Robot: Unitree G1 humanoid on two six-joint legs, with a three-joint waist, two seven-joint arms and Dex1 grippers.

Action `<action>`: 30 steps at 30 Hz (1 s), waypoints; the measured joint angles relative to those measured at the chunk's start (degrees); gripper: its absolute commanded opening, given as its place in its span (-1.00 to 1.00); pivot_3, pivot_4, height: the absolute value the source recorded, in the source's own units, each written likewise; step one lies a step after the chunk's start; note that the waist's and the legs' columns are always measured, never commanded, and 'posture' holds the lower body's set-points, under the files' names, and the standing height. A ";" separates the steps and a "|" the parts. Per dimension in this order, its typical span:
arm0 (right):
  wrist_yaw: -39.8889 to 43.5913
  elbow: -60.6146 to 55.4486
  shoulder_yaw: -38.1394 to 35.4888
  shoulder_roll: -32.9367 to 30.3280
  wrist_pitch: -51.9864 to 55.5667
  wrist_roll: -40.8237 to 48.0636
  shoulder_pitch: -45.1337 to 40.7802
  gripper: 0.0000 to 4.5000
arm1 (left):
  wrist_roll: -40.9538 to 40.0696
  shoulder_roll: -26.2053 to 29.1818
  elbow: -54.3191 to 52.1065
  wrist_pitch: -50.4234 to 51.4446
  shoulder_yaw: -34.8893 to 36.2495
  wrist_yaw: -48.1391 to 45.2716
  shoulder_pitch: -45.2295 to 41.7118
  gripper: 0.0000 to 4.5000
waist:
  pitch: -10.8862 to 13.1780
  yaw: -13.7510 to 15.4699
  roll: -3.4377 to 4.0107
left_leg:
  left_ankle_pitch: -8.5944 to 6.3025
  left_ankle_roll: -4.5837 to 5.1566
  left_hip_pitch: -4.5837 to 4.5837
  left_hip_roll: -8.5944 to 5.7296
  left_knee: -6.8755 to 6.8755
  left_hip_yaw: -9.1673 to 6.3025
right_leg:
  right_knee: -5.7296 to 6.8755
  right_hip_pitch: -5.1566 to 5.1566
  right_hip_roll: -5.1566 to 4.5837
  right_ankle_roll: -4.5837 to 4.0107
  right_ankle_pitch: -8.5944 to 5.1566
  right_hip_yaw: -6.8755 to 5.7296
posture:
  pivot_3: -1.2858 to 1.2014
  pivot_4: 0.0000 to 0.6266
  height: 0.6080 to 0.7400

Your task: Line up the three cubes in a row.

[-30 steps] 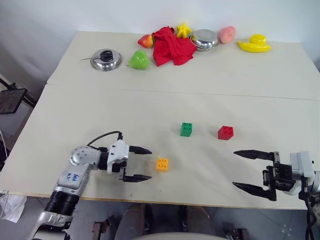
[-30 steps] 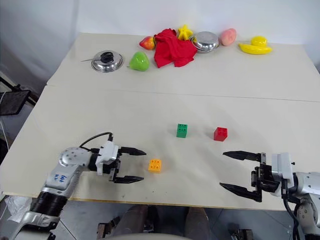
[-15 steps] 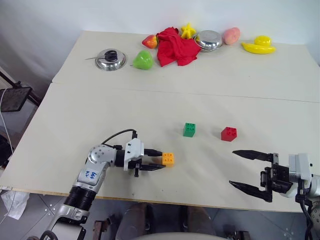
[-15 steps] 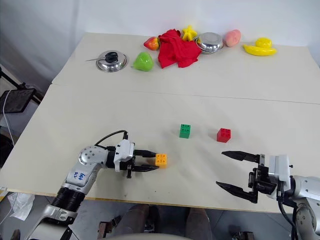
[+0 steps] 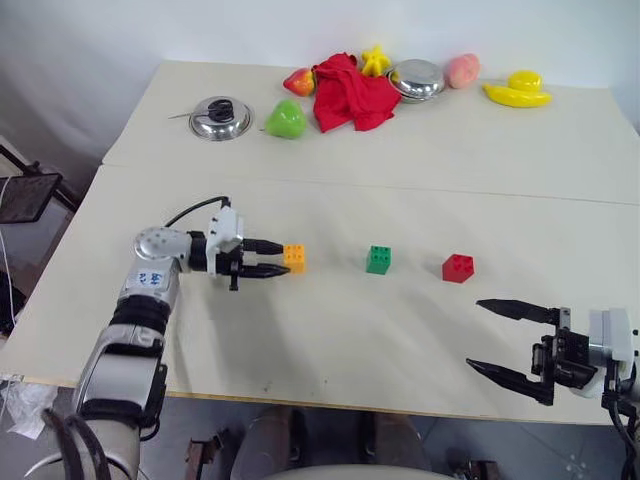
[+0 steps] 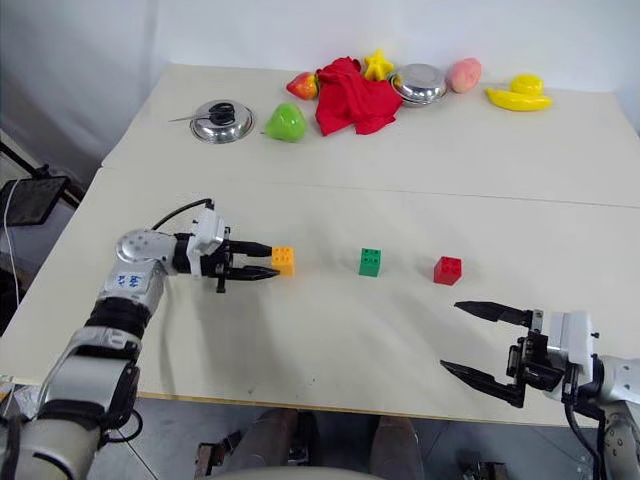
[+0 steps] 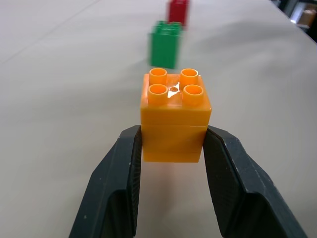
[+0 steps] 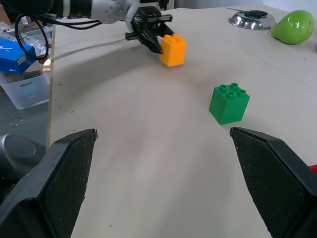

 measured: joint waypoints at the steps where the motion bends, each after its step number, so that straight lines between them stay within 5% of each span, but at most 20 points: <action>1: -0.20 -0.05 -0.05 0.01 0.00 0.00 0.00 1.00 | 0.65 -0.59 2.46 -0.92 -0.01 0.38 -1.22 -0.35 | 0.02 -0.10 -0.03 | -0.01 0.02 0.00 -0.01 -0.01 0.03 | -0.02 0.00 0.00 0.01 0.01 0.00 | 0.03 -0.52 1.00; 10: -2.68 -1.44 -0.24 1.11 -0.07 -0.02 1.37 1.00 | 6.58 -4.09 14.76 -6.17 0.09 2.38 -7.88 -0.35 | 0.07 -0.15 -0.13 | -0.05 0.09 -0.04 0.01 -0.01 0.07 | -0.11 -0.01 0.00 0.08 0.04 -0.06 | 0.03 -0.52 1.00; 19: -3.88 -2.67 -0.25 1.79 -0.37 -0.02 2.97 1.00 | 9.26 -3.58 17.07 -7.86 0.93 1.97 -8.57 0.89 | 0.09 -0.31 -0.17 | -0.06 0.09 -0.05 0.04 -0.01 0.07 | -0.13 -0.04 0.00 0.10 0.05 -0.04 | 0.03 -0.52 1.00; 25: -3.39 -2.13 -2.05 1.75 -1.41 0.16 2.99 1.00 | 7.54 1.36 12.68 -9.74 3.83 -4.00 -4.52 0.89 | 0.09 -0.73 -0.16 | -0.07 0.06 -0.04 0.07 -0.03 0.08 | -0.12 -0.07 0.00 0.10 0.05 -0.02 | 0.03 -0.52 1.00; 30: 0.37 5.09 -7.76 -0.94 -2.25 0.54 2.92 1.00 | 1.69 10.96 -3.23 -6.46 8.28 -4.93 11.06 0.89 | 0.09 -1.85 -0.16 | -0.12 0.04 0.01 0.10 -0.07 0.06 | -0.11 -0.06 -0.02 0.08 0.05 0.00 | 0.03 -0.52 1.00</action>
